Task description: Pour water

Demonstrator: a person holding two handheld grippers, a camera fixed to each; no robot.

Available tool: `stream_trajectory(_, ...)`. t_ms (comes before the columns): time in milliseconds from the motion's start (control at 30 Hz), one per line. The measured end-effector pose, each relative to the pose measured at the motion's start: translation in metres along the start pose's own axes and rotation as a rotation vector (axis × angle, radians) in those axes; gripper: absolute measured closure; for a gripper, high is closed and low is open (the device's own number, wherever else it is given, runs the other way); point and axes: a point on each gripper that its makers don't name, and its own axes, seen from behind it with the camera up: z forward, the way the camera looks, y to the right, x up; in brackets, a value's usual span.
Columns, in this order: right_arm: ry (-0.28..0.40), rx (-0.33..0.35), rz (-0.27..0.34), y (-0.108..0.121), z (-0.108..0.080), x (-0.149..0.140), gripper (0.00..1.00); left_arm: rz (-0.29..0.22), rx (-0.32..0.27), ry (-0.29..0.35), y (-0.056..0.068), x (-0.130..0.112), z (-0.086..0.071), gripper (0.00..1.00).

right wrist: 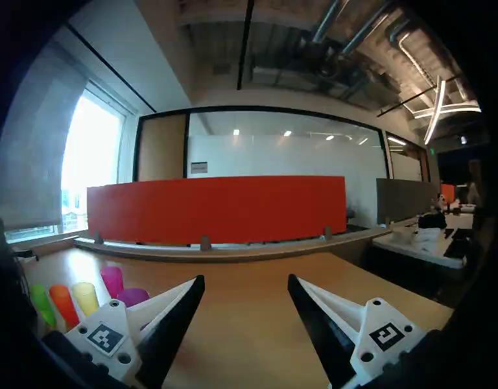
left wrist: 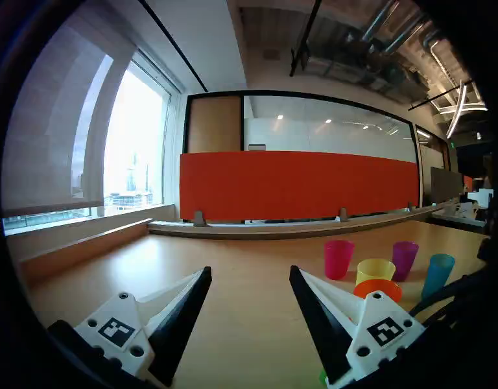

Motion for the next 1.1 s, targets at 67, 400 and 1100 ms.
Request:
stream_trajectory(67, 0.004, 0.008, 0.004, -0.002, 0.000, -0.001, 0.00, 0.000, 0.000, 0.000, 0.000, 0.000, 0.000, 0.11)
stream_trajectory(400, 0.036, 0.007, 0.008, 0.001, 0.006, 0.000, 0.01, 0.000, 0.000, 0.000, 0.000, -0.001, 0.000, 0.12)
stream_trajectory(1100, 0.000, 0.049, 0.019, -0.032, 0.024, -0.040, 0.01, 0.000, 0.000, 0.000, 0.000, -0.001, 0.000, 0.11)
